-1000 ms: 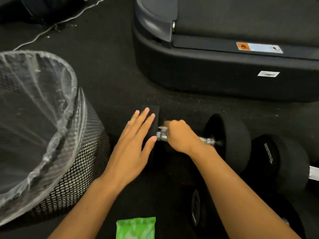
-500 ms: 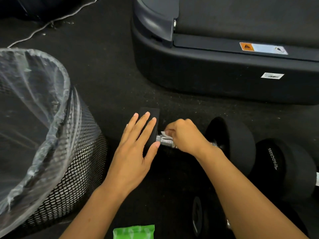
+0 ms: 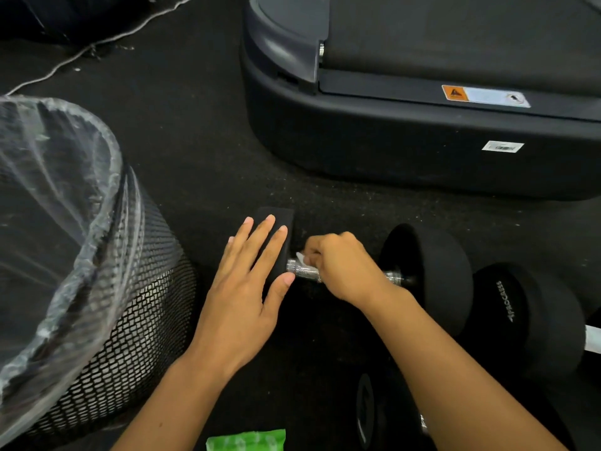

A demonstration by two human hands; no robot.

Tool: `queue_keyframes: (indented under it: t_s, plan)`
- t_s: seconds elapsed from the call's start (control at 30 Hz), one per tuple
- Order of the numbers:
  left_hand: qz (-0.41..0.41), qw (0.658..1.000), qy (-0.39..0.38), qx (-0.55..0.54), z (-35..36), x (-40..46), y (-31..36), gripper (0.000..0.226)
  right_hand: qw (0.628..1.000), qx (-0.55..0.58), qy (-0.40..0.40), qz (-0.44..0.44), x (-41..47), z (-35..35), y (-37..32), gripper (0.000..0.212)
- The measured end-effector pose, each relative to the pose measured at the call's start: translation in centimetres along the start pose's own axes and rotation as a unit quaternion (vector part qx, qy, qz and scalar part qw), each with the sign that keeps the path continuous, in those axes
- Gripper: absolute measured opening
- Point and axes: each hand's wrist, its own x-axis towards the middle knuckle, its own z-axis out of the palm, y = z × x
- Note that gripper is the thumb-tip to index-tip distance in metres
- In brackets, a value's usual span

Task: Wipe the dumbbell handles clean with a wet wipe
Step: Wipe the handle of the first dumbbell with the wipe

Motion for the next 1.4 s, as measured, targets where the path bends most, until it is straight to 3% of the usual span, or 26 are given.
queue_keyframes:
  t_s: [0.2,0.5,0.7,0.83,0.93,1.07,1.2,1.4]
  plan:
    - [0.029,0.998,-0.021,0.047,-0.5,0.3,-0.1,0.058,0.999,-0.015,0.044,-0.027,-0.8,1.8,0.5,0.011]
    - [0.031,0.999,-0.019,0.013,-0.4,0.4,-0.2,0.059,0.999,0.01,0.034,-0.015,-0.2,1.2,0.9,0.016]
    - [0.026,0.999,-0.004,-0.019,-0.2,0.5,-0.3,0.059,0.996,-0.012,0.073,-0.056,-1.9,1.7,-0.3,0.019]
    - [0.028,0.999,0.006,-0.027,-0.2,0.6,-0.4,0.059,0.995,-0.034,0.082,-0.037,-1.4,1.7,-0.2,0.014]
    - [0.031,0.999,-0.007,-0.014,-0.5,0.7,-0.6,0.06,0.988,-0.032,0.116,-0.1,-2.0,2.7,0.0,0.024]
    - [0.05,0.998,-0.038,0.025,-1.1,1.0,-0.5,0.06,0.986,-0.021,0.136,-0.093,-1.6,3.3,0.9,0.027]
    - [0.056,0.997,-0.054,0.022,-1.0,1.0,-0.7,0.06,0.973,-0.045,0.156,-0.162,-2.5,4.0,1.1,0.035]
    - [0.068,0.995,-0.065,0.023,-0.9,1.1,-1.0,0.071,0.968,-0.046,0.192,-0.155,-2.4,4.6,0.5,0.037]
